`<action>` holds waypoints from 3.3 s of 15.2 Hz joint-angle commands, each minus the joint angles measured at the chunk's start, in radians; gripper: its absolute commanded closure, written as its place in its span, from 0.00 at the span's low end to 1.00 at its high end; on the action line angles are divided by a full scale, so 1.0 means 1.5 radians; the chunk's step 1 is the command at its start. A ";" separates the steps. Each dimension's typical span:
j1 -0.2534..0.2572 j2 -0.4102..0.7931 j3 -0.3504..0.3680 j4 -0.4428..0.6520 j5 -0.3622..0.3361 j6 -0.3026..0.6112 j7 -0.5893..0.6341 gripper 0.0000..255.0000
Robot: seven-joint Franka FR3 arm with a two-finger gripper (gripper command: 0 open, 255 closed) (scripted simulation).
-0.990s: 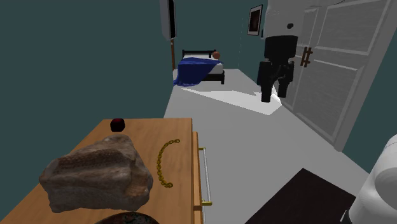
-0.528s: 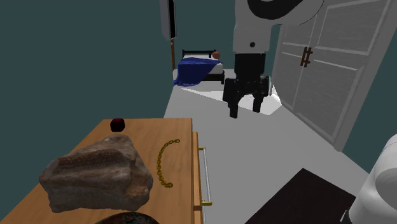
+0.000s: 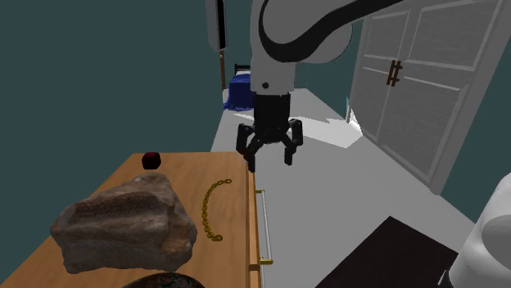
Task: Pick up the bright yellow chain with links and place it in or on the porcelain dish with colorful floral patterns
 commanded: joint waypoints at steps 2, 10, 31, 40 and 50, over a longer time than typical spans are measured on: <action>-0.006 0.070 0.036 0.031 -0.016 0.044 0.072 0.00; 0.007 0.304 0.092 0.177 -0.138 0.122 0.289 0.00; 0.054 0.447 0.073 0.235 -0.223 0.193 0.391 1.00; 0.050 0.435 0.076 0.232 -0.215 0.185 0.387 1.00; 0.042 0.393 0.085 0.274 -0.191 0.106 0.378 1.00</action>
